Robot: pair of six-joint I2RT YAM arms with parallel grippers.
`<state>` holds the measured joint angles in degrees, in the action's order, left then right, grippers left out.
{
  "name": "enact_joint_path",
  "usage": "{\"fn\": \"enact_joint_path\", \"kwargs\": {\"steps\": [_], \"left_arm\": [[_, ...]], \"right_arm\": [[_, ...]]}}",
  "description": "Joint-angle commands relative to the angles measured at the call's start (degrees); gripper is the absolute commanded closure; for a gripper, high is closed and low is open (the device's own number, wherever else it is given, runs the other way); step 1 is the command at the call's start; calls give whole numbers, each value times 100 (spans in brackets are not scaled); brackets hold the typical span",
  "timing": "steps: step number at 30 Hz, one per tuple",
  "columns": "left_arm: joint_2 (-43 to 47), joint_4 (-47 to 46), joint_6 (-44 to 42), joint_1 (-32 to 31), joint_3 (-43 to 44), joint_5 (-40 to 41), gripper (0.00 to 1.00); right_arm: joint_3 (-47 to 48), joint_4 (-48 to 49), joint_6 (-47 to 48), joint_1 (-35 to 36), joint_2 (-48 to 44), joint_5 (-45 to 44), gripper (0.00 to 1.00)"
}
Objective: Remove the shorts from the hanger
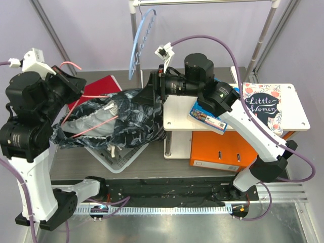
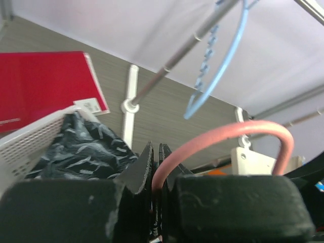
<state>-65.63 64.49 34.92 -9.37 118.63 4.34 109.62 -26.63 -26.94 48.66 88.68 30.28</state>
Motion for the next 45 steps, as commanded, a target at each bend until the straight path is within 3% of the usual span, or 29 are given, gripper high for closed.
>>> {"fn": "enact_joint_path", "kwargs": {"steps": [1,11,19,24,33,36,41,45], "left_arm": [[243,195,-161,14,-120,1051,100],[392,521,165,14,-911,1148,100],[437,503,243,14,-1114,1069,100],[261,696,358,14,-1184,1551,100],[-20,1057,789,14,-930,2326,100],[-29,1110,841,14,-894,2378,100],[-170,1171,911,14,-684,2230,100],[-161,1057,973,14,-727,1940,100]], "right_arm": [[744,-833,558,178,210,-1538,19],[929,-896,857,214,386,-2895,8],[1096,-607,1059,459,518,-2862,5],[1491,-615,1462,1012,790,-2835,10],[1922,-923,1709,1628,1133,-2967,40],[1905,-923,1945,1786,1291,-3002,41],[2272,-1414,2412,2033,1826,-3783,30],[2371,-1582,2509,2068,1986,-4415,33]]}}
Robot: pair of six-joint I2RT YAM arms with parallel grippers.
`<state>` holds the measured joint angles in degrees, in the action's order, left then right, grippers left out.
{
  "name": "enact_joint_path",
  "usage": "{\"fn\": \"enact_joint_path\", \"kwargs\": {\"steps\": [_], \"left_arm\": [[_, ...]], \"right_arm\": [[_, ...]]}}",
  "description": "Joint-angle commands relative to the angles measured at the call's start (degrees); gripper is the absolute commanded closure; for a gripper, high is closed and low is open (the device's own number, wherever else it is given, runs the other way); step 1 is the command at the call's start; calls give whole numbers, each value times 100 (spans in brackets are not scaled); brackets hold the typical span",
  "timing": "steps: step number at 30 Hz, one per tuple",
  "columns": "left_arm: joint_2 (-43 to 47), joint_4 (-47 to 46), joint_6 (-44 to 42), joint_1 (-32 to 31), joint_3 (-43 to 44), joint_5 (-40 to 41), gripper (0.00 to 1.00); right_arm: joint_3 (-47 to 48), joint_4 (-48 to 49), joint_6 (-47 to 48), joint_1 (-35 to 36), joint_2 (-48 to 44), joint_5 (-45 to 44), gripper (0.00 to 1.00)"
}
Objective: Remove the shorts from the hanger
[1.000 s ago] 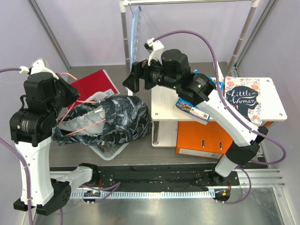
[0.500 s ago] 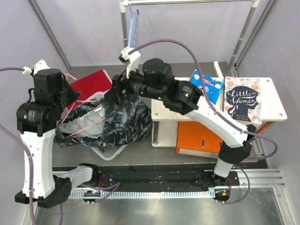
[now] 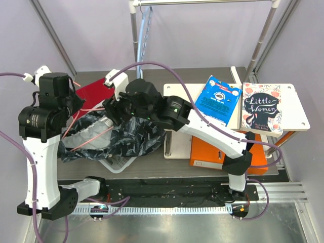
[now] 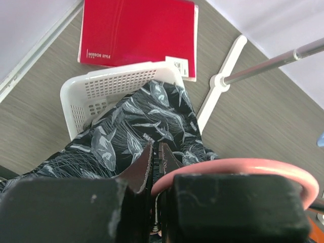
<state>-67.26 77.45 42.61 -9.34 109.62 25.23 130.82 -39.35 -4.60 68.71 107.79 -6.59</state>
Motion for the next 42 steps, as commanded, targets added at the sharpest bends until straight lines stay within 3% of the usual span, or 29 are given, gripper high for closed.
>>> {"fn": "enact_joint_path", "kwargs": {"steps": [1,11,15,20,21,26,31,35,36,37,38,39,40,42], "left_arm": [[29,-239,213,12,182,-194,100],[90,-327,125,12,156,-150,100],[204,-309,107,3,77,-63,100],[293,-327,-42,12,121,139,100],[302,-344,-68,3,129,157,100],[232,-432,-16,3,129,-18,100],[267,-485,19,12,-28,-212,100],[310,-494,19,12,-99,-212,100],[293,-494,19,12,-82,-203,100],[284,-503,19,12,-64,-194,100],[275,-494,19,12,-55,-203,100],[267,-494,19,12,-38,-212,100],[267,-494,19,12,-20,-221,100],[284,-494,19,12,6,-247,100]], "right_arm": [[259,-310,284,64,84,-782,35],[-178,-240,399,64,-152,-1089,76],[-671,6,250,46,-468,-1090,99],[-1067,209,126,-59,-724,-1055,97],[-1094,226,126,-68,-741,-1029,80],[-1190,279,47,-130,-873,-870,56],[-1358,420,-137,-147,-1049,-844,57],[-1367,481,-190,-165,-1102,-818,80],[-1375,481,-199,-165,-1119,-809,80],[-1402,490,-190,-182,-1146,-757,78],[-1463,507,-190,-200,-1172,-591,60],[-1498,534,-199,-200,-1190,-537,54],[-1542,560,-216,-200,-1207,-493,49],[-1665,604,-260,-209,-1260,-457,49]]}}
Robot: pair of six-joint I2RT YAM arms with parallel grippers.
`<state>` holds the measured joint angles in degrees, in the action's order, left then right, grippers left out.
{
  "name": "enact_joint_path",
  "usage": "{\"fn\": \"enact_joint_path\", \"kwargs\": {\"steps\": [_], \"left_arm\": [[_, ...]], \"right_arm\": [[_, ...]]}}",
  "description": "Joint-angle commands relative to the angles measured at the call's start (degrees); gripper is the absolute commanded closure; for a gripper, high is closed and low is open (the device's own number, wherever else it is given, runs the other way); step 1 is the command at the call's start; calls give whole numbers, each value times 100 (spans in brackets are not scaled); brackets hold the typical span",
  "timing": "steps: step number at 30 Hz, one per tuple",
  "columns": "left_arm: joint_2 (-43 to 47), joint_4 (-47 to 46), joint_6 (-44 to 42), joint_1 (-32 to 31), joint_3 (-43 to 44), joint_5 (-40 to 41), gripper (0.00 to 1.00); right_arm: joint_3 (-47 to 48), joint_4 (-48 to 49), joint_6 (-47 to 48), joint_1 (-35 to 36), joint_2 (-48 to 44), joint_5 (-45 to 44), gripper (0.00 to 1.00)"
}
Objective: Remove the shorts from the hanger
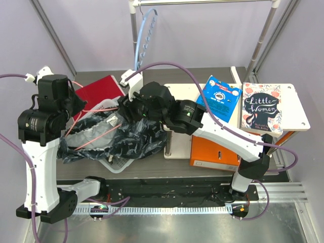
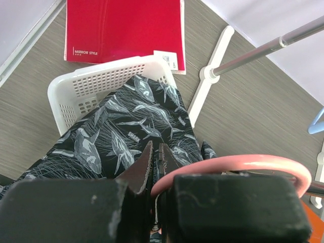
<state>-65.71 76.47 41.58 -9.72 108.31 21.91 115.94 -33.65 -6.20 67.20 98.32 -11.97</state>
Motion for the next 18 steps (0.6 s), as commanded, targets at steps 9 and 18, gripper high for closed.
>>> {"fn": "enact_joint_path", "kwargs": {"steps": [9,18], "left_arm": [[287,-361,60,49,85,261,100],[752,-763,-247,49,-99,103,100]], "right_arm": [[-212,43,-101,-75,-340,-191,99],[-651,16,-347,-408,-700,-1702,99]]}}
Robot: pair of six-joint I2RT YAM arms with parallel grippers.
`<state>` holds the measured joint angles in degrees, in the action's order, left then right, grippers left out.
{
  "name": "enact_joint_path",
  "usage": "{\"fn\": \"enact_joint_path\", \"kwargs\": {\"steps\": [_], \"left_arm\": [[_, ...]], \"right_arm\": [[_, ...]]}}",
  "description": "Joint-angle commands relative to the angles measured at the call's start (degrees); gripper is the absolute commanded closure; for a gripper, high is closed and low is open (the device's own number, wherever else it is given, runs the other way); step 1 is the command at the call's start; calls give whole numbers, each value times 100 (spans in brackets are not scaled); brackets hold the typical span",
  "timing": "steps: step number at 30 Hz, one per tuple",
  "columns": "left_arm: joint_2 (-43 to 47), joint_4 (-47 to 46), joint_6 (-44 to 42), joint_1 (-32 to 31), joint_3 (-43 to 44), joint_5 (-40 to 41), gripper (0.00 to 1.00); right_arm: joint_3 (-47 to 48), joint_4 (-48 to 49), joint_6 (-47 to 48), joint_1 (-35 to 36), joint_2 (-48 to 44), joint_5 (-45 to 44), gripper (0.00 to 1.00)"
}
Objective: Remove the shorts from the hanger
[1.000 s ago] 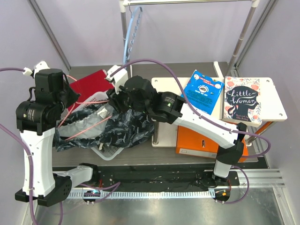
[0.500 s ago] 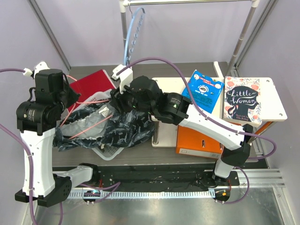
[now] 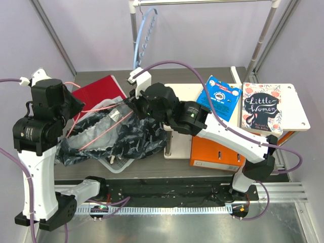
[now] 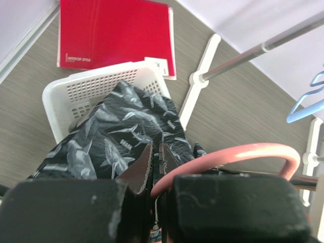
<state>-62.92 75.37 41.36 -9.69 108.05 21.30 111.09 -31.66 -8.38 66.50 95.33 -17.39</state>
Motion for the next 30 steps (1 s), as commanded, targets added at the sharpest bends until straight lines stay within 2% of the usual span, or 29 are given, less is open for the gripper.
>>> {"fn": "enact_joint_path", "kwargs": {"steps": [1,6,10,13,18,22,23,26,27,30], "left_arm": [[551,-734,-321,47,-134,199,100],[868,-928,-489,47,-363,287,100],[1027,-1304,-507,47,-512,-257,100],[1115,-1682,-288,38,-601,-863,100],[992,-2166,537,47,-469,-1135,100],[694,-3053,1381,47,-434,-2338,100],[649,-3246,1540,47,-460,-2906,100],[570,-4064,1954,47,-636,-3866,100],[561,-4536,2007,47,-706,-4088,100],[605,-5110,2165,55,-724,-4660,100]], "right_arm": [[-262,-183,-155,-435,-497,-1231,99],[-535,-183,-462,-1130,-822,-644,99],[-650,-183,-322,-1315,-876,-152,99],[-702,-95,-383,-1306,-849,471,99],[-896,484,-875,-1306,-832,1535,99],[-1019,977,-1218,-1236,-779,2405,99],[-993,1082,-1227,-1201,-762,2450,99],[-817,1249,-1280,-1130,-612,2547,99],[-704,1285,-1289,-1122,-569,2591,99],[-457,1425,-1333,-1122,-375,2749,99]]}}
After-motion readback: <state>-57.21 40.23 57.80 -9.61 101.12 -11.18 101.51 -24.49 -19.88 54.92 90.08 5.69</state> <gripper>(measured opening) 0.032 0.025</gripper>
